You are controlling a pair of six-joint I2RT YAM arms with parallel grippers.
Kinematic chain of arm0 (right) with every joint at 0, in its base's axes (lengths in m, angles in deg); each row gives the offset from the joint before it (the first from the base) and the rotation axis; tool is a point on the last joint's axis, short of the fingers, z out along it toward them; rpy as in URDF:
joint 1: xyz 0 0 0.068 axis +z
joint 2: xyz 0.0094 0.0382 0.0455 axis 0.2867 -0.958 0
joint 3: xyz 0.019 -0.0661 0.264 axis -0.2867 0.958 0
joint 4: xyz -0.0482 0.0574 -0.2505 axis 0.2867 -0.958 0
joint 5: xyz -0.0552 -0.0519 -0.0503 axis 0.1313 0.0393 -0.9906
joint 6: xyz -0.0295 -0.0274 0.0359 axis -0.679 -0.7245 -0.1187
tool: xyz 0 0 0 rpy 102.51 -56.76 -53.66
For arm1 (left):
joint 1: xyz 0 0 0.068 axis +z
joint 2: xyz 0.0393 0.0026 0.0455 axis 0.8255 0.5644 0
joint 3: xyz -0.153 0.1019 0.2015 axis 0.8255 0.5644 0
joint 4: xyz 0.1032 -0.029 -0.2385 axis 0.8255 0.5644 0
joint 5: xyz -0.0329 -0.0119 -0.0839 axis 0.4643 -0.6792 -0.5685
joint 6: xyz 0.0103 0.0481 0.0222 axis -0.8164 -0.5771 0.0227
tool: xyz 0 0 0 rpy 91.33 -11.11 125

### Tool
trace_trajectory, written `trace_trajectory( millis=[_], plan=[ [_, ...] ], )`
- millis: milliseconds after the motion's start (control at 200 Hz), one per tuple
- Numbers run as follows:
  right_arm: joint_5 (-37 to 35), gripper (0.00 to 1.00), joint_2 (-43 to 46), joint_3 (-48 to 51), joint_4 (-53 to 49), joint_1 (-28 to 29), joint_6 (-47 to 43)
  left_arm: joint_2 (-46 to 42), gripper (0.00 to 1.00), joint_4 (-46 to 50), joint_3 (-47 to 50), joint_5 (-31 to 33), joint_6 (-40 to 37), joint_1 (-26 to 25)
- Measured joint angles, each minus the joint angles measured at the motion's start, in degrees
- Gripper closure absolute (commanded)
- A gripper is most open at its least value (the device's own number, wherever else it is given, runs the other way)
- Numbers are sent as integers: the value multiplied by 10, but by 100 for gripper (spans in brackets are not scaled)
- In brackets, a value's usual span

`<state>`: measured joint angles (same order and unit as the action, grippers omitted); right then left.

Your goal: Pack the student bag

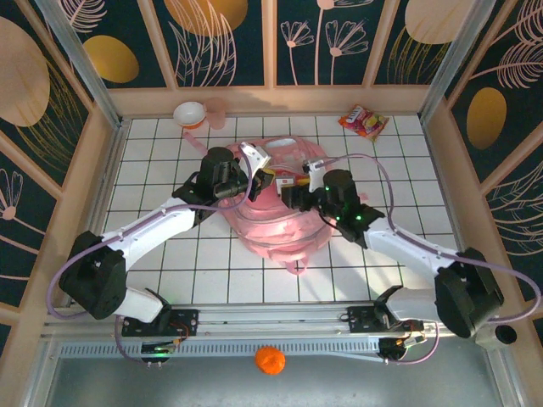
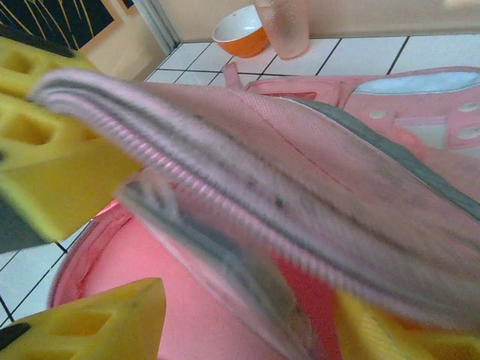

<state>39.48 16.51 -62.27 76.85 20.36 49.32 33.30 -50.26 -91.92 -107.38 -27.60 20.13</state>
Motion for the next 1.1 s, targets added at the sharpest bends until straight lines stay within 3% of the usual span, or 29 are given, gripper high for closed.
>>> trace_trajectory(
  millis=[240,485,716,881,1096],
  plan=[
    [67,64,-48,-14,28,-19,-16,-4,100,0,0,-7,7,4],
    [144,76,-38,-16,32,-23,-20,-6,100,-1,0,-5,9,4],
    [164,86,-28,-16,26,-23,-3,-6,100,-3,0,0,10,3],
    [165,87,-20,-16,23,-22,65,-6,100,-5,0,8,11,3],
    [130,84,33,28,60,-12,262,-6,100,-14,0,29,13,2]
  ],
)
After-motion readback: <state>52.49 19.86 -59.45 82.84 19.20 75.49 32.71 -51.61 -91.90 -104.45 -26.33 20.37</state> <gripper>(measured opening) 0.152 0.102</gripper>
